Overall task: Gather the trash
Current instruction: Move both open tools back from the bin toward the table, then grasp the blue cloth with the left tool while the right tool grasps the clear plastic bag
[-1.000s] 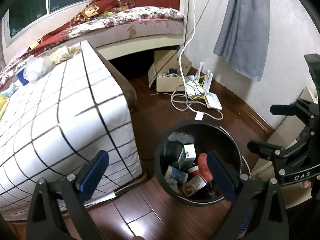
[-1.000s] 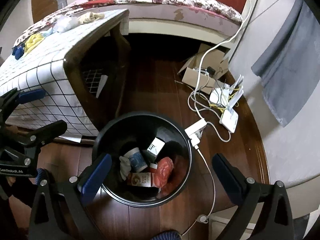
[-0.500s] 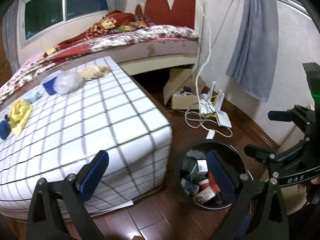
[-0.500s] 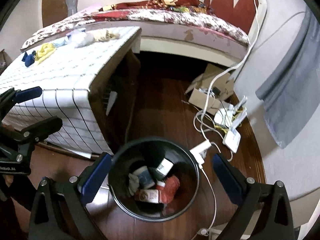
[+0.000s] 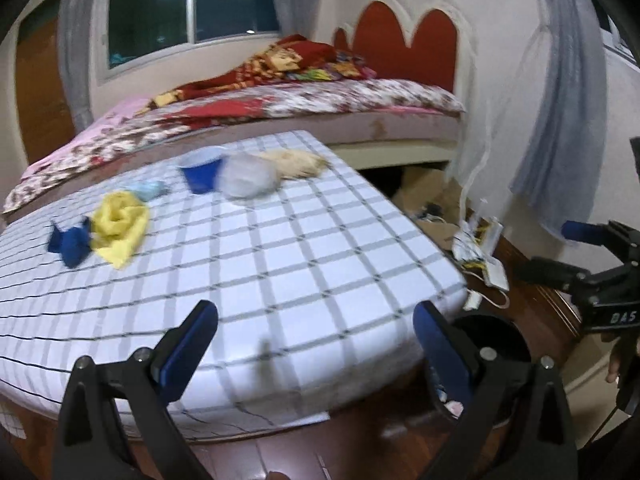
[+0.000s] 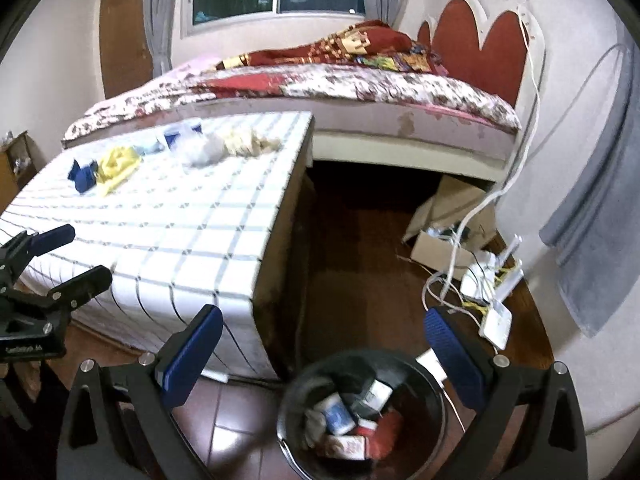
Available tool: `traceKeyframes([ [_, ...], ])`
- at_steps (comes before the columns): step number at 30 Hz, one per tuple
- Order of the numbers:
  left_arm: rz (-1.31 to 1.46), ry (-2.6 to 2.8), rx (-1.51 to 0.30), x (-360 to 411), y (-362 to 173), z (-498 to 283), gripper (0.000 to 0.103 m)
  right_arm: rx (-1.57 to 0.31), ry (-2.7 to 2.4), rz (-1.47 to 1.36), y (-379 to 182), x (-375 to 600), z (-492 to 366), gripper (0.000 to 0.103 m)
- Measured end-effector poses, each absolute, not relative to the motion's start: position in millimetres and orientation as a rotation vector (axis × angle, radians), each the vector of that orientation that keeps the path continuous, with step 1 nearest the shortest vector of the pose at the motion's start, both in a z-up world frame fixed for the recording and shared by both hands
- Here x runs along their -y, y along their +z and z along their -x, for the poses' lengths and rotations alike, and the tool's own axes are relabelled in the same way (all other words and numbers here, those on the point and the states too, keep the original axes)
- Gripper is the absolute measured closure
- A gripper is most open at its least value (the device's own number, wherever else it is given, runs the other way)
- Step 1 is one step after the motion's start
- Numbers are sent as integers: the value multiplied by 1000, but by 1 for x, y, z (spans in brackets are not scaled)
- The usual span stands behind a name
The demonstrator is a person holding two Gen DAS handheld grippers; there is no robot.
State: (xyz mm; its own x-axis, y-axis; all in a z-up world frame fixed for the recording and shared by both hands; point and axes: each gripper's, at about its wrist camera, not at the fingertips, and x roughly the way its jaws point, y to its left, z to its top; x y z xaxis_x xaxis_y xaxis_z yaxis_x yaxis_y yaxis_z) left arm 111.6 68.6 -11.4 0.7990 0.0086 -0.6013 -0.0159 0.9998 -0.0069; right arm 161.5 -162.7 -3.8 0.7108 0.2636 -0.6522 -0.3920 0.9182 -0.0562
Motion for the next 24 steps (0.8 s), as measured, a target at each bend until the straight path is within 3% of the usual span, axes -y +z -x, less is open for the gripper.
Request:
traceKeyframes([
  [11,44,256,-582,-200,8,-108,4,-643,447,198,8,101,-177,1],
  [24,160,438,-630,-331,-17,-128,4,-713,529,297,-1,-16,-230,1],
])
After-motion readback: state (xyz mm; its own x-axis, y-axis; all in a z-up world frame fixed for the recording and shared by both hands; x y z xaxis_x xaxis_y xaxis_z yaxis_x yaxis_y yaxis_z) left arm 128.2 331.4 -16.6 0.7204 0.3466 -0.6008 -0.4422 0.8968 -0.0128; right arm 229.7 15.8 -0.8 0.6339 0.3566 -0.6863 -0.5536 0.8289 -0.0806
